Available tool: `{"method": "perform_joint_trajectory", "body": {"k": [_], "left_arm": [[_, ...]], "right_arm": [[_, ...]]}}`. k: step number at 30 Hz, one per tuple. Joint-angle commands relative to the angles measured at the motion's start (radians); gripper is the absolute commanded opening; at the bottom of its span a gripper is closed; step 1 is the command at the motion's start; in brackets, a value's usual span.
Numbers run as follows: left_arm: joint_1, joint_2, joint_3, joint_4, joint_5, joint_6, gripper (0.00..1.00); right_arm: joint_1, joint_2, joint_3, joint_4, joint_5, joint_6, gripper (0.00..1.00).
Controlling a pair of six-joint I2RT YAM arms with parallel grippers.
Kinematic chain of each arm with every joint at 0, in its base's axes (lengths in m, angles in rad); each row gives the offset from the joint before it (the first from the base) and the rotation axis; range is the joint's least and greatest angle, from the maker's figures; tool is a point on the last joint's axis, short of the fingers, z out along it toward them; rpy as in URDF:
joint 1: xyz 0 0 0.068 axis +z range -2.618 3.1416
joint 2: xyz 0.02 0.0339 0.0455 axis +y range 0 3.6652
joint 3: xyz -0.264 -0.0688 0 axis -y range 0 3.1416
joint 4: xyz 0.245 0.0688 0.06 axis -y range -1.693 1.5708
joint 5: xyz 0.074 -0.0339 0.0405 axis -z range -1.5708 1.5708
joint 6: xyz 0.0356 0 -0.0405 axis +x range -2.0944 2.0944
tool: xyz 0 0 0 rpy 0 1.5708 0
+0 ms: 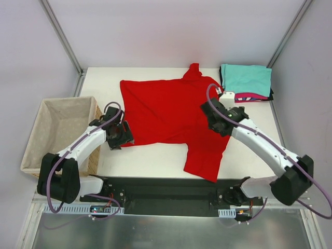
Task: Fold and stack the t-shirts
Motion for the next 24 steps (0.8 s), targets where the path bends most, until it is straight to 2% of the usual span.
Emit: {"method": "perform_joint_trajectory", "body": {"k": [1, 6, 14, 24], "left_arm": [[-0.004, 0.021, -0.053, 0.033, -0.001, -0.069, 0.66], [-0.004, 0.040, -0.071, 0.031, -0.017, -0.091, 0.61], [-0.004, 0.031, -0.073, 0.033, -0.152, -0.108, 0.60], [-0.004, 0.066, -0.050, 0.036, -0.221, -0.142, 0.59]], "right_arm": [[0.004, -0.122, -0.007, -0.095, 0.041, 0.015, 0.97], [0.004, -0.193, -0.023, -0.115, 0.052, 0.013, 0.97], [0.004, -0.227, -0.062, -0.109, 0.037, 0.013, 0.97], [0.006, -0.239, -0.086, -0.089, 0.017, 0.004, 0.97]]}}
